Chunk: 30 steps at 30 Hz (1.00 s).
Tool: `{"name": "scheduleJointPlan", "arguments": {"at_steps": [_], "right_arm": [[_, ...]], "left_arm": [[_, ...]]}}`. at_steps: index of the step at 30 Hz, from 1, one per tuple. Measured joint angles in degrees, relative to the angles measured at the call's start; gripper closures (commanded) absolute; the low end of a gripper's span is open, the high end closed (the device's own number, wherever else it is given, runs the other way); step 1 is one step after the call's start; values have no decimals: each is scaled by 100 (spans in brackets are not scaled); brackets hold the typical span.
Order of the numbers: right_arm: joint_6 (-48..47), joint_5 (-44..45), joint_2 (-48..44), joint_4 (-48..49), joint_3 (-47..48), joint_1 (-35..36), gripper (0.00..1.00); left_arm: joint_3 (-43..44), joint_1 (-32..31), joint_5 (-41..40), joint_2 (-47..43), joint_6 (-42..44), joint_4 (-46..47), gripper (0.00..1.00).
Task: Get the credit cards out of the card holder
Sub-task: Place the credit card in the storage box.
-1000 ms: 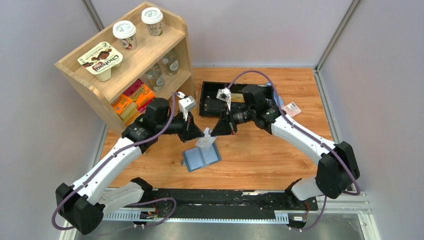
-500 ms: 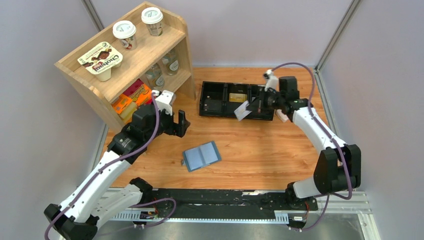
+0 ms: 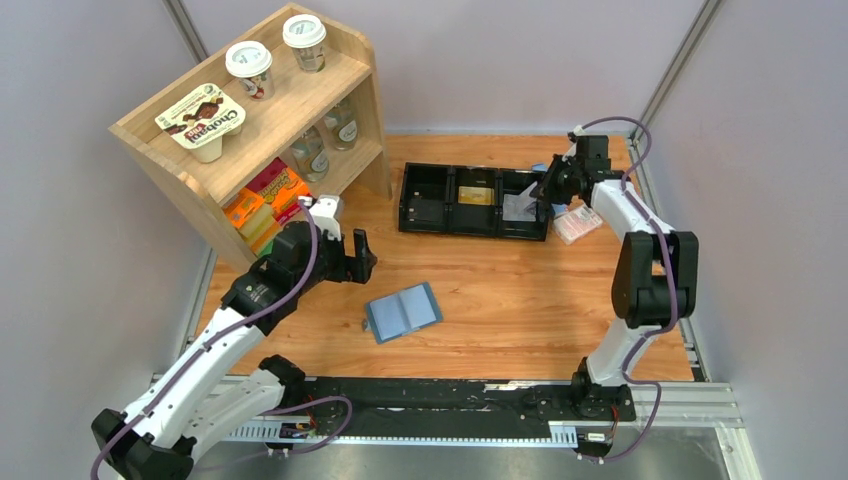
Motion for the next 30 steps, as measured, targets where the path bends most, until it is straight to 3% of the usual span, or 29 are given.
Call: {"name": "scheduleJointPlan", "arguments": {"at_steps": [6,11,16,24,30], "right_arm": [[188,-11,811,20,413,59,89],[203,162,1008,-219,632,109,56],[81,732,883,-645,846,120,35],[-247,1274,-332,-1064,695,564,33],[-308,1163,-1268,-944,-26,1799,35]], "left_arm": [[-181,2,122,81,-295,-72,1],[-284,0,605,448,-293,-11,1],[-369,0,962,863,-282,13,1],[-452,0,1191,1281,-339,76,5],[-492,0,1191,1672,-498,68,18]]}}
